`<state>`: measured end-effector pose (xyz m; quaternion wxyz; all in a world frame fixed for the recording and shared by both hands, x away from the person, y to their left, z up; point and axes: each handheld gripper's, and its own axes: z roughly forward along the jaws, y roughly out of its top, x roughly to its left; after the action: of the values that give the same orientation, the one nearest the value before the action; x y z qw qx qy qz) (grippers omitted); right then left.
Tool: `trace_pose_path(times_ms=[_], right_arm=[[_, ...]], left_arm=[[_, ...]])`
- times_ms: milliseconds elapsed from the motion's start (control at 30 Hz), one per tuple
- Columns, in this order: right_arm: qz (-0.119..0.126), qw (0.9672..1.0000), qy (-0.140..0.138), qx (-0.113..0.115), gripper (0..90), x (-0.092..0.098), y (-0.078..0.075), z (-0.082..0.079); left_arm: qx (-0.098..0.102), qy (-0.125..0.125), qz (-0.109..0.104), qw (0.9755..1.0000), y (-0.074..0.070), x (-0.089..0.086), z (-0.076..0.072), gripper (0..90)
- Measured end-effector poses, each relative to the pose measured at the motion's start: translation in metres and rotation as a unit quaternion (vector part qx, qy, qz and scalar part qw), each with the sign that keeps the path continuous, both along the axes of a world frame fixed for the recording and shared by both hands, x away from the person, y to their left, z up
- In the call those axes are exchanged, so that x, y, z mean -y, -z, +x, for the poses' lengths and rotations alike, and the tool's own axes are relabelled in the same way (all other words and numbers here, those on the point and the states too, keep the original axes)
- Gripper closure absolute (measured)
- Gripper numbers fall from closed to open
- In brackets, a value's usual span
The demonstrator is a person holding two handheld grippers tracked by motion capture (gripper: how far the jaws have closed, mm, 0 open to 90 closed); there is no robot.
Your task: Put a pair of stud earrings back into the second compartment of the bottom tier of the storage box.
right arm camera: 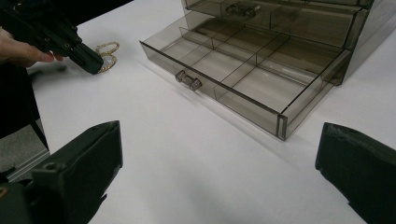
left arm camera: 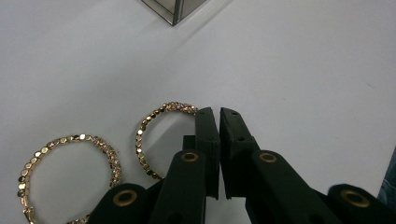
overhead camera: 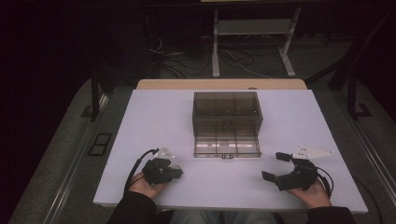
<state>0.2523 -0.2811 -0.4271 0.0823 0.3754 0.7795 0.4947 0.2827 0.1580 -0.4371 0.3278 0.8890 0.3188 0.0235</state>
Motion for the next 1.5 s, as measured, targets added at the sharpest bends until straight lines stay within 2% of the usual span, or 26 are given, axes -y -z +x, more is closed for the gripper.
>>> trace_pose_path(times_ms=[267,600,1000,1233,1500], right_arm=[[-0.001,1.0000,-0.001,0.001,0.1,0.000,0.000,0.000],[0.001,1.0000,0.000,0.001,0.1,0.000,0.000,0.000],[0.002,1.0000,0.000,0.002,0.1,0.001,0.000,0.000],[0.001,1.0000,0.001,0.001,0.1,0.001,0.000,0.000],[0.001,1.0000,0.001,0.001,0.1,0.001,0.000,0.000]], left_arm=[[-0.007,0.003,-0.012,0.9999,-0.001,0.001,0.000,85.7],[-0.014,-0.012,-0.068,0.9975,-0.007,-0.007,0.002,85.7],[-0.005,-0.023,-0.096,0.9951,-0.013,-0.012,0.002,85.7],[0.005,-0.033,-0.120,0.9923,-0.019,-0.015,0.002,85.8],[0.020,-0.034,-0.130,0.9908,-0.029,-0.016,0.005,85.8]])
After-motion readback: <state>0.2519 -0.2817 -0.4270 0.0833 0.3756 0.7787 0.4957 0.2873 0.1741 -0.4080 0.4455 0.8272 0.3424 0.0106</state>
